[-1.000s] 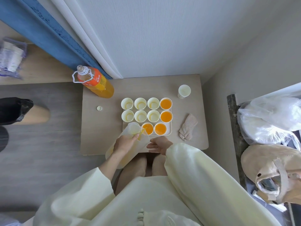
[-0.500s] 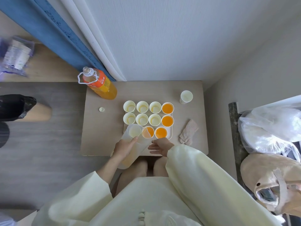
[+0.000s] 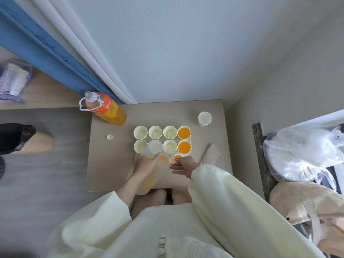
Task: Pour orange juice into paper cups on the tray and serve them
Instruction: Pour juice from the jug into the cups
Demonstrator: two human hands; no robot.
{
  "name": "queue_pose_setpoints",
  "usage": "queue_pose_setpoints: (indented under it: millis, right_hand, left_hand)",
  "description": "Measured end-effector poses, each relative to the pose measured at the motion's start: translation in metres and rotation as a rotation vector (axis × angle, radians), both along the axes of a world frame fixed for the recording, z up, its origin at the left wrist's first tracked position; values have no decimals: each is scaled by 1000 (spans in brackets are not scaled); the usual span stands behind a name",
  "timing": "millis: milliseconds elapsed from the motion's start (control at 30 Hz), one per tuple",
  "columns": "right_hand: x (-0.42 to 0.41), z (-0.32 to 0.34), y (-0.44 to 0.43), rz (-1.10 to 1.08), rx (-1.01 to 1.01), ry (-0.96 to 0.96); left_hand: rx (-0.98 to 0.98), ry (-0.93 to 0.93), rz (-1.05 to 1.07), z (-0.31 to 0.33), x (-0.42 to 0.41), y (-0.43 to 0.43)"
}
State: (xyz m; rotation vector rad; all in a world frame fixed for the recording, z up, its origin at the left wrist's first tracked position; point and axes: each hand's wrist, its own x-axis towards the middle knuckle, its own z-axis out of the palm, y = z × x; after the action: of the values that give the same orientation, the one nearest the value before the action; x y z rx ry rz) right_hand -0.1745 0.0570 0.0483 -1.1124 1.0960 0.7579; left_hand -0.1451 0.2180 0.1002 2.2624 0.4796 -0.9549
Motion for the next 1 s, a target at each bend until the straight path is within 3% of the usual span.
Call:
queue_pose_setpoints:
  millis: [1000]
  right_hand:
    - [19, -21, -16, 76, 93, 64]
  left_hand:
    - [173, 48, -65, -4, 25, -26]
